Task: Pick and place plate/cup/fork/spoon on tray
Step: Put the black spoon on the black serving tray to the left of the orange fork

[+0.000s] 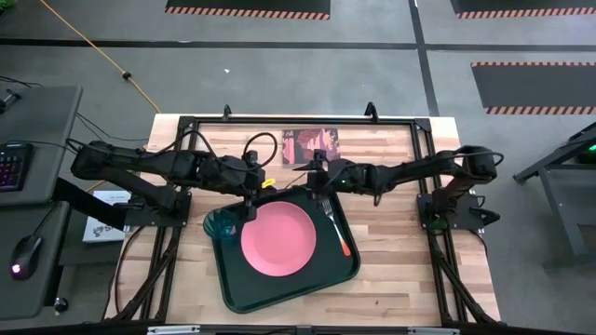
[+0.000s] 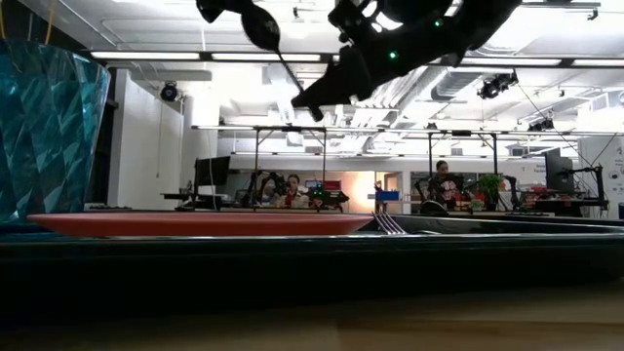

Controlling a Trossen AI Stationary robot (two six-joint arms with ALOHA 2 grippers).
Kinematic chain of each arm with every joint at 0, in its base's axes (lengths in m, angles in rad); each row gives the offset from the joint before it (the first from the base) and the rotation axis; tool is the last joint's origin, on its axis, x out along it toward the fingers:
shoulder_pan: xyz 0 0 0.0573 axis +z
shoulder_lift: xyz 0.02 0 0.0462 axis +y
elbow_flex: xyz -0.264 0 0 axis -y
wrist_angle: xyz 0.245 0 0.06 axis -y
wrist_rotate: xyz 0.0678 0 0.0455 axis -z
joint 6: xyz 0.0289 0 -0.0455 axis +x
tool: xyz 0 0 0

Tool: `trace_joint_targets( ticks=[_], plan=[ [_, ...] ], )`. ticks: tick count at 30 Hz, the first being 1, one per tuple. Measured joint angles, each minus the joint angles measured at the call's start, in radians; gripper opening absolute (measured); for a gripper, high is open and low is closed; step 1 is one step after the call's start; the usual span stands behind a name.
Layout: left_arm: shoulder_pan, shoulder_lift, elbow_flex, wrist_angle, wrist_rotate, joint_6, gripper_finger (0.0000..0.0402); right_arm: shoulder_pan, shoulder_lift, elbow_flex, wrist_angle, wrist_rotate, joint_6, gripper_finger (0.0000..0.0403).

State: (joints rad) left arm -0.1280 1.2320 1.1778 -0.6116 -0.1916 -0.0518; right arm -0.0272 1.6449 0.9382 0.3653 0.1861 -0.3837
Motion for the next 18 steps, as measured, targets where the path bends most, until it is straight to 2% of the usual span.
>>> trace_joint_targets(
  ticks=[3,6,14,16,18],
  plan=[
    [0.000,0.000,0.000,-0.002,-0.002,0.000,0.0000,0.001,0.013,0.011,-0.011,-0.002,-0.003,0.0204],
    [0.000,0.000,0.000,-0.005,-0.002,-0.011,0.0000,0.001,0.012,0.010,-0.012,-0.001,-0.003,0.0172],
    [0.000,0.000,0.000,-0.017,-0.012,-0.025,0.0000,0.000,0.012,0.010,-0.022,0.005,-0.010,0.0026],
    [0.000,0.000,0.000,-0.013,-0.025,-0.023,0.0000,0.002,0.012,0.008,-0.037,0.002,-0.014,0.0011],
    [0.000,0.000,0.000,-0.015,-0.031,-0.023,0.0004,0.001,0.012,0.008,-0.040,0.002,-0.011,0.0017]
  ],
)
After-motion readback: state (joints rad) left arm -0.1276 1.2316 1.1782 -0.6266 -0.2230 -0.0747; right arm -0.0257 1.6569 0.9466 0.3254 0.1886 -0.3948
